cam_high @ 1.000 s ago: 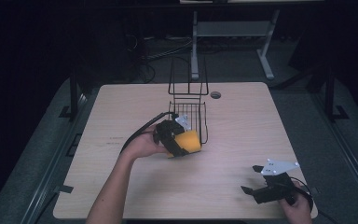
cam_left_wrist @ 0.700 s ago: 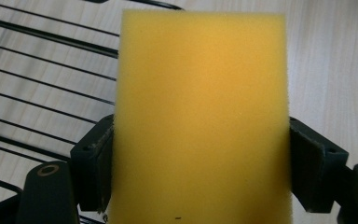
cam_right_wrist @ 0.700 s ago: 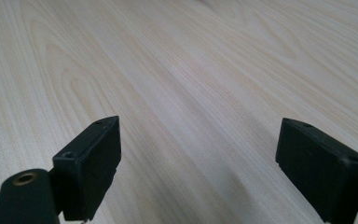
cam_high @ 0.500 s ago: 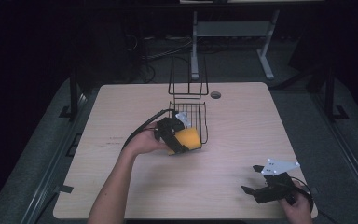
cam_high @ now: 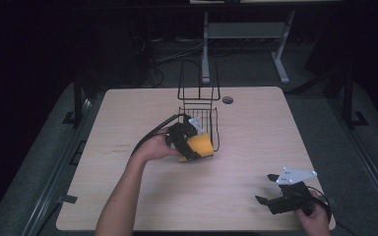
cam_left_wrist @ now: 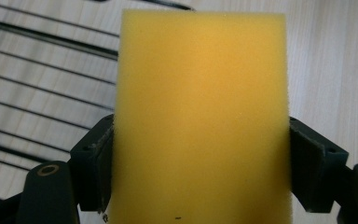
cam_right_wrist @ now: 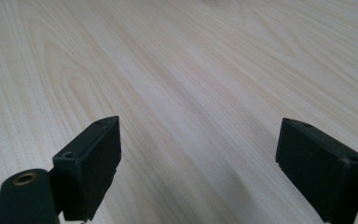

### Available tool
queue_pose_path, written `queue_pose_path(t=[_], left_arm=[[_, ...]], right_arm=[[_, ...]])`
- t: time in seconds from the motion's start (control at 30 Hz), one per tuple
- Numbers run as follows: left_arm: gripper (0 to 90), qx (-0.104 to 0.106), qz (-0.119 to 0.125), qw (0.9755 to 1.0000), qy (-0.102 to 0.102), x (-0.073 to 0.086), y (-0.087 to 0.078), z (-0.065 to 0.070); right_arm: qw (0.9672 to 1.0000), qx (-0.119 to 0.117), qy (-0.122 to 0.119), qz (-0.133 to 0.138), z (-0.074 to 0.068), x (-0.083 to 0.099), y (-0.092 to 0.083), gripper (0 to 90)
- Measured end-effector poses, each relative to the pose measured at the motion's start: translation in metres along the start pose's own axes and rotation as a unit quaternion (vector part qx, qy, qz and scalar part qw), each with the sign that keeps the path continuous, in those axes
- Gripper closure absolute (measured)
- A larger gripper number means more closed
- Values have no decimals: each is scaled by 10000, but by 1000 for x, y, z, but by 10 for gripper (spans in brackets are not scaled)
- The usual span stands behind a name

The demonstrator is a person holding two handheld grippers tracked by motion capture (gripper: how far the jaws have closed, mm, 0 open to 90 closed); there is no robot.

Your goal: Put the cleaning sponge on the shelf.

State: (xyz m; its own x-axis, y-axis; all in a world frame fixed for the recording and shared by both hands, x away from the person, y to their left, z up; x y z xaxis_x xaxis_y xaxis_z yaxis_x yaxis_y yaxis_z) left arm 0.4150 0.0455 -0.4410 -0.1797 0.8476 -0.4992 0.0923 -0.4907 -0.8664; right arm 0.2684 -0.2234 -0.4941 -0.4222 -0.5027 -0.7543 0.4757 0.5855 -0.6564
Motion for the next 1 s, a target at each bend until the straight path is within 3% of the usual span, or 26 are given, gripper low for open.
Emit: queue_pose_path(t=[0.43,0.6,0.77,1.0], left_arm=[[219,-88,-197,9997,86,-11,3,-12],[219,-95,-119,9998,94,-15,1,-16],[219,-73,-245,9996,78,-11,3,-19],[219,-59,-198,9998,9,-9,2,-25]], right_arm=[[10000,-6,15,5,1,0,0,138],[10000,9,61,28,2,0,-1,138],[10000,14,58,26,2,0,-2,138],[10000,19,67,11,2,1,-1,138]])
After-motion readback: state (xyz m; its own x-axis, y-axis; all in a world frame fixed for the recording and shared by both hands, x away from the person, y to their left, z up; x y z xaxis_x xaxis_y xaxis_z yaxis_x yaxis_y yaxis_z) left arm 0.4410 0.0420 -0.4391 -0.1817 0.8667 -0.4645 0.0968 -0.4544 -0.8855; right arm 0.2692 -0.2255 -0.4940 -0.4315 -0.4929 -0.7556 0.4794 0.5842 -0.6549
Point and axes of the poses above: each handheld gripper's, and its own axes: y roughly forward along the jaws, x roughly out of its underside, z roughly to its right, the point moved 6 cm from there along y, roughly forward along the jaws, and after that the axes turned 2 degrees about z, right-handed, at the moved point
